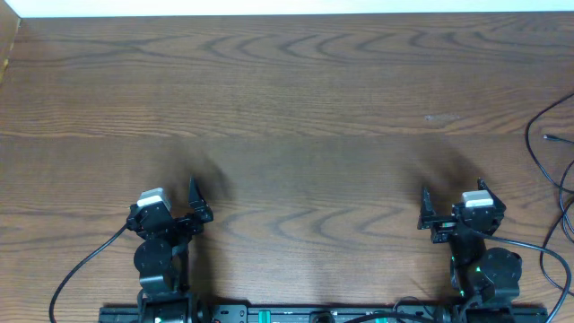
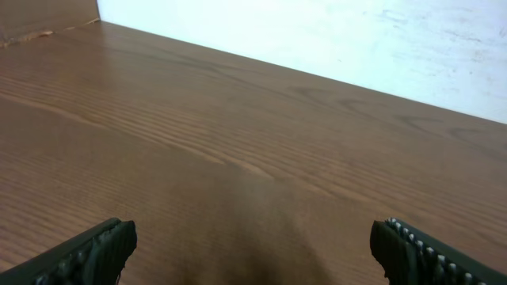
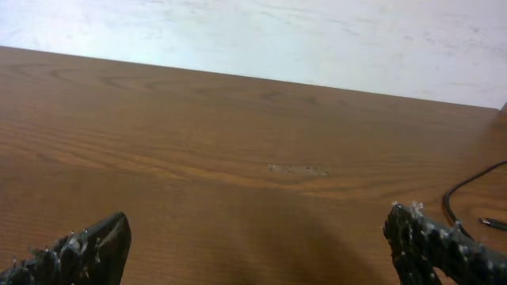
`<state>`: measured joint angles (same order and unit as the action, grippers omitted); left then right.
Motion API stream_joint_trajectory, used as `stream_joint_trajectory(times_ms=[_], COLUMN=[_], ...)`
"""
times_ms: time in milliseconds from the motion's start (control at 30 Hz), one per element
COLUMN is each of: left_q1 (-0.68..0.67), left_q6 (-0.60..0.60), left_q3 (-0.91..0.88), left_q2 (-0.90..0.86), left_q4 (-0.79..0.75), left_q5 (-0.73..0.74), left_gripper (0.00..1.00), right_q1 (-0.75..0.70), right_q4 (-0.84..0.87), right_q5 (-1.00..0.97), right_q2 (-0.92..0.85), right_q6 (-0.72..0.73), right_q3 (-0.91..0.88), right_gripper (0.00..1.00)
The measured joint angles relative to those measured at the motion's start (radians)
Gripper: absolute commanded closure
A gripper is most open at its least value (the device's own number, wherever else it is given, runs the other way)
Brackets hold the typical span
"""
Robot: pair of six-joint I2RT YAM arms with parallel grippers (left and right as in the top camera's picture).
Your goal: Untangle cables
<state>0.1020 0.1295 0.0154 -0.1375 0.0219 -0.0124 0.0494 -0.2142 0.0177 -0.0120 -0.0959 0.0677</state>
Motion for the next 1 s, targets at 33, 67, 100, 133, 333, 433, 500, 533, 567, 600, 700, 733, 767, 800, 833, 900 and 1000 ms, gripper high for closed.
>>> stream_joint_trajectory(times_ms=[33,67,100,133,333,433,500,533,567,600,700,733,767,800,833,900,1000], left_q1=[0.0,0.0,0.0,0.0,0.0,0.0,-0.003,-0.007,-0.013,-0.019,-0.051,-0.069,-0.089,-0.111,-0.132,-0.166,-0.192], left_q6=[0.0,0.0,0.0,0.0,0.0,0.0,0.0,0.0,0.0,0.0,0.0,0.0,0.0,0.0,0.0,0.0,-0.001], left_q3=[0.0,0.0,0.0,0.0,0.0,0.0,0.0,0.0,0.0,0.0,0.0,0.0,0.0,0.0,0.0,0.0,0.002], left_q2=[0.0,0.0,0.0,0.0,0.0,0.0,0.0,0.0,0.0,0.0,0.001,0.002,0.002,0.003,0.004,0.007,0.021], left_q4=[0.0,0.0,0.0,0.0,0.0,0.0,0.0,0.0,0.0,0.0,0.0,0.0,0.0,0.0,0.0,0.0,0.003], left_q5=[0.0,0.0,0.0,0.0,0.0,0.0,0.0,0.0,0.0,0.0,-0.001,0.0,0.0,0.0,0.001,0.006,0.025], left_gripper=[0.01,0.01,0.01,0.01,0.01,0.01,0.01,0.01,0.01,0.01,0.01,0.0,0.01,0.01,0.01,0.01,0.01], right_q1=[0.0,0.0,0.0,0.0,0.0,0.0,0.0,0.0,0.0,0.0,0.0,0.0,0.0,0.0,0.0,0.0,0.0], right_q4=[0.0,0.0,0.0,0.0,0.0,0.0,0.0,0.0,0.0,0.0,0.0,0.0,0.0,0.0,0.0,0.0,0.0], right_q5=[0.0,0.0,0.0,0.0,0.0,0.0,0.0,0.0,0.0,0.0,0.0,0.0,0.0,0.0,0.0,0.0,0.0], right_q2=[0.0,0.0,0.0,0.0,0.0,0.0,0.0,0.0,0.0,0.0,0.0,0.0,0.0,0.0,0.0,0.0,0.0], right_q6=[0.0,0.0,0.0,0.0,0.0,0.0,0.0,0.0,0.0,0.0,0.0,0.0,0.0,0.0,0.0,0.0,0.0], right_q3=[0.0,0.0,0.0,0.0,0.0,0.0,0.0,0.0,0.0,0.0,0.0,0.0,0.0,0.0,0.0,0.0,0.0], right_gripper=[0.01,0.01,0.01,0.01,0.01,0.01,0.01,0.01,0.01,0.01,0.01,0.01,0.01,0.01,0.01,0.01,0.01])
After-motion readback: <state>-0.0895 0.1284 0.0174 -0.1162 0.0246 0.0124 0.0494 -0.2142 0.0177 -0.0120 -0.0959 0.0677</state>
